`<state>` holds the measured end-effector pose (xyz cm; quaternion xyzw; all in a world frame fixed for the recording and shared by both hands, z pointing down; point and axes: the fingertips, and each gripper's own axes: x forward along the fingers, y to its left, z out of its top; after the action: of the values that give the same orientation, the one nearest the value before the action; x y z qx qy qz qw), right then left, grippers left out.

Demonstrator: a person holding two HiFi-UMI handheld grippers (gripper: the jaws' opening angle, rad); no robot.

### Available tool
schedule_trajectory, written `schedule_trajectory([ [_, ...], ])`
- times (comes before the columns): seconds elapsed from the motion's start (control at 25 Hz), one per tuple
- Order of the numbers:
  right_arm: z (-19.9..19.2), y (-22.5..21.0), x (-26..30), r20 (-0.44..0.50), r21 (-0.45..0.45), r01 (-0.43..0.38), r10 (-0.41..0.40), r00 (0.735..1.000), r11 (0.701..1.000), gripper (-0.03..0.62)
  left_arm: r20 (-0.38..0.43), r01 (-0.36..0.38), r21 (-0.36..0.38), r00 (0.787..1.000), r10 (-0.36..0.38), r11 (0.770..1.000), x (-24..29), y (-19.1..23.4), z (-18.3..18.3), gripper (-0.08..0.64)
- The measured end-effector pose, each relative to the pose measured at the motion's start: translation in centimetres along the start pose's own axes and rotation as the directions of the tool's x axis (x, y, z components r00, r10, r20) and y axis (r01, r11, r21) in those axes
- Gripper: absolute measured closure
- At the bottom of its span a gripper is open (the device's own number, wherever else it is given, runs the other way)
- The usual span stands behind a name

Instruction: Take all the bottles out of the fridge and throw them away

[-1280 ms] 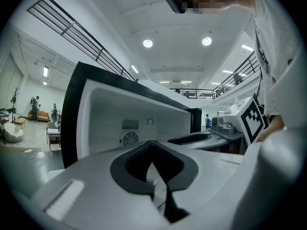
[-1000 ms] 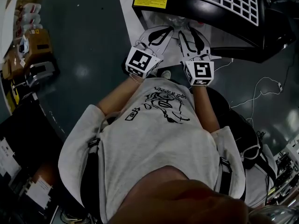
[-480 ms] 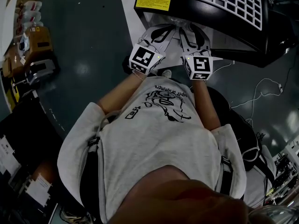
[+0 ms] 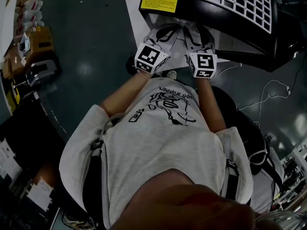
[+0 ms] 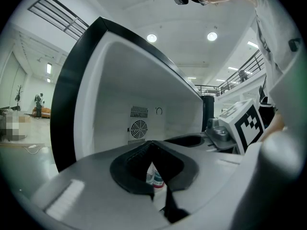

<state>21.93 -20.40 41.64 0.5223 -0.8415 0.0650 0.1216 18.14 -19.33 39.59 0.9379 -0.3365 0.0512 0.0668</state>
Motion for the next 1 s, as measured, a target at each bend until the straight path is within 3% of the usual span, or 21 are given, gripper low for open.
schedule_trajectory([
  [0.24,-0.6,-0.5,0.9,-0.006,0.035,0.026,-0.026,1.000,0.999,0.411,0.001,-0.014,0.002,1.000,0.014,1.000,0.5,0.5,-0.4,0.551],
  [1.0,-1.6,-1.7,3.5,-0.026,0.017,0.058,-0.058,0.998,0.998,0.397,-0.028,-0.059,0.002,0.998,0.059,0.998,2.0,1.9,-1.8,0.551],
])
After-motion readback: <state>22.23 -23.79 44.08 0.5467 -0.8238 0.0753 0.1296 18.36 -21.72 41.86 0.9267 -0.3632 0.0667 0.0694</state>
